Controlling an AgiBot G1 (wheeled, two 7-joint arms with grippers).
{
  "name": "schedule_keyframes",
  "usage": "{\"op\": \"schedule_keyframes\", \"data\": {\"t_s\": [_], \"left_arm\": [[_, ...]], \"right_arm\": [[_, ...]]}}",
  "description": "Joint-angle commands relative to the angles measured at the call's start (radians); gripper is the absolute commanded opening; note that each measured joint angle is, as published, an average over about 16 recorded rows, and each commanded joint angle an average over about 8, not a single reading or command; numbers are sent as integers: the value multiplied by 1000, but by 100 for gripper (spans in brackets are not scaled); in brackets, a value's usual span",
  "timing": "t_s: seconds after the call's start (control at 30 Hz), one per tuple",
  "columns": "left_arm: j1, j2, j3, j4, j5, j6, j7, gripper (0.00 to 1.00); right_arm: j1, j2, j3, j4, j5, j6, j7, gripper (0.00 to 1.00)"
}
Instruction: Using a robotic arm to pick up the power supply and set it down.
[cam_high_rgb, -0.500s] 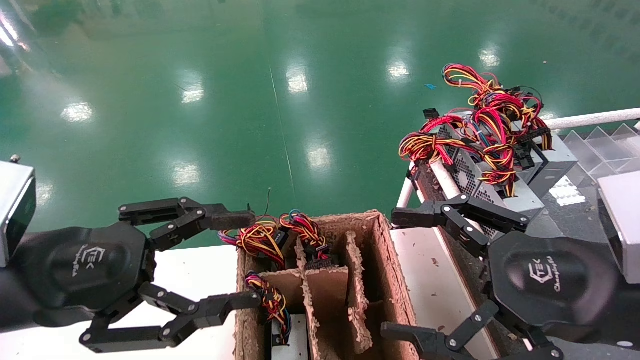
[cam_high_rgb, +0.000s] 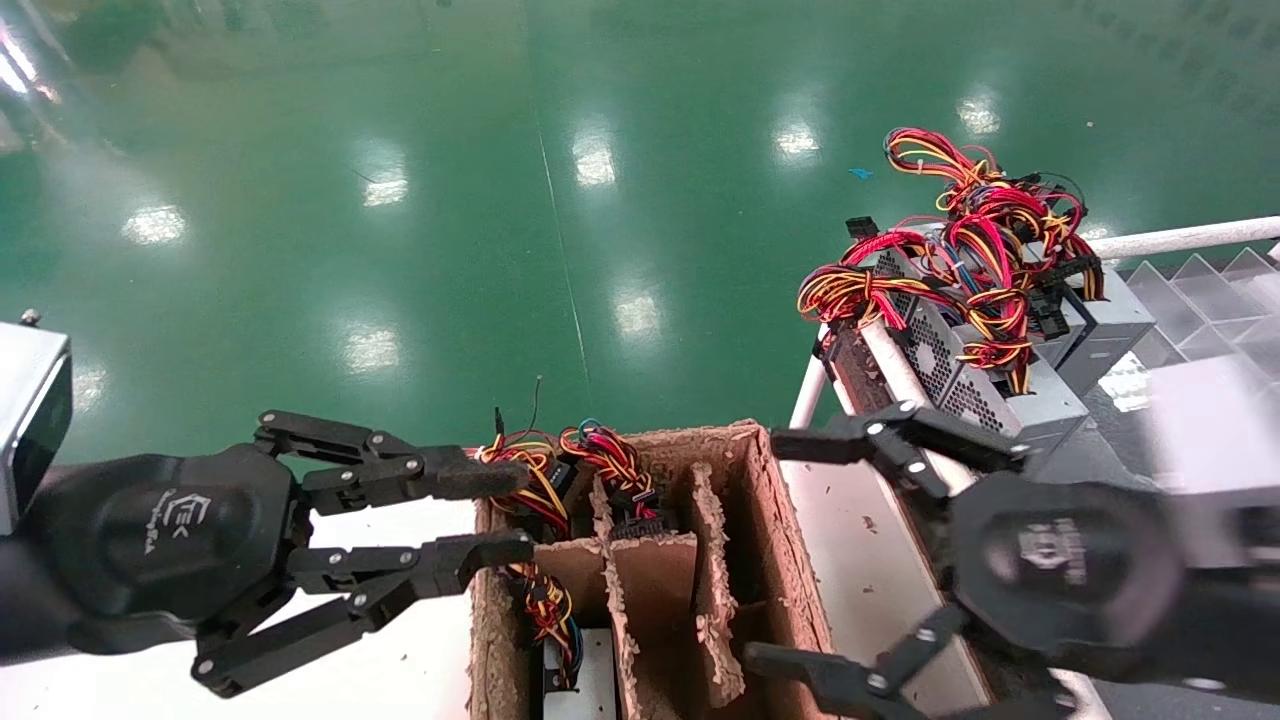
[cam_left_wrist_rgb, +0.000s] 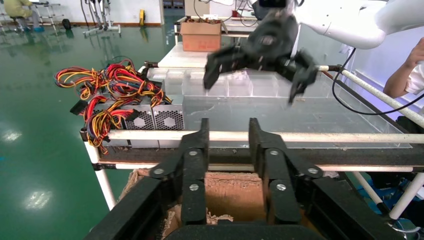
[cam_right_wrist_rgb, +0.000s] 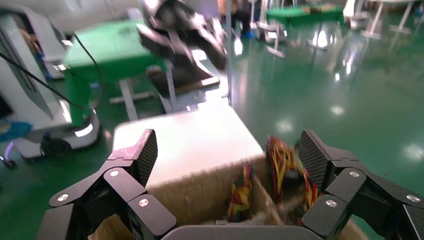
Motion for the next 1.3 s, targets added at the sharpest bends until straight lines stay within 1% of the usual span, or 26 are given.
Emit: {"op": "schedule_keyframes", "data": {"t_s": [0.03, 0.2, 0.4, 0.43, 0.47, 0.5, 0.53, 0.67, 0.7, 0.73, 0.77, 0.8, 1.03, 1.3], "left_arm": [[0, 0, 0, 0, 0, 0, 0, 0], [0, 0, 0, 0, 0, 0, 0, 0], [0, 0, 0, 0, 0, 0, 0, 1], [0, 0, 0, 0, 0, 0, 0, 7], [0, 0, 0, 0, 0, 0, 0, 19], [0, 0, 0, 0, 0, 0, 0, 32], [0, 0, 0, 0, 0, 0, 0, 44], [0, 0, 0, 0, 0, 0, 0, 94], [0, 0, 0, 0, 0, 0, 0, 100], [0, 0, 0, 0, 0, 0, 0, 100], [0, 0, 0, 0, 0, 0, 0, 100], [0, 0, 0, 0, 0, 0, 0, 100], [0, 0, 1, 0, 0, 0, 0, 100], [0, 0, 1, 0, 0, 0, 0, 100]], "right_arm": [[1, -7, -11, 1, -25, 15, 2, 100], [9, -48, -58, 3, -114, 70, 29, 100], [37, -153, -149, -47, -251, 125, 69, 100], [44, -175, -165, -60, -273, 132, 74, 100], [51, -195, -180, -73, -294, 137, 78, 100], [58, -213, -192, -85, -310, 141, 79, 93], [64, -232, -203, -100, -323, 143, 80, 82], [82, -304, -241, -165, -362, 148, 71, 32], [87, -321, -247, -182, -369, 149, 66, 19], [91, -338, -254, -199, -376, 151, 60, 7], [94, -354, -261, -215, -383, 153, 53, 2], [98, -370, -267, -229, -390, 155, 46, 0], [119, -455, -299, -322, -434, 174, -5, 0], [139, -510, -316, -405, -465, 195, -42, 0]]}}
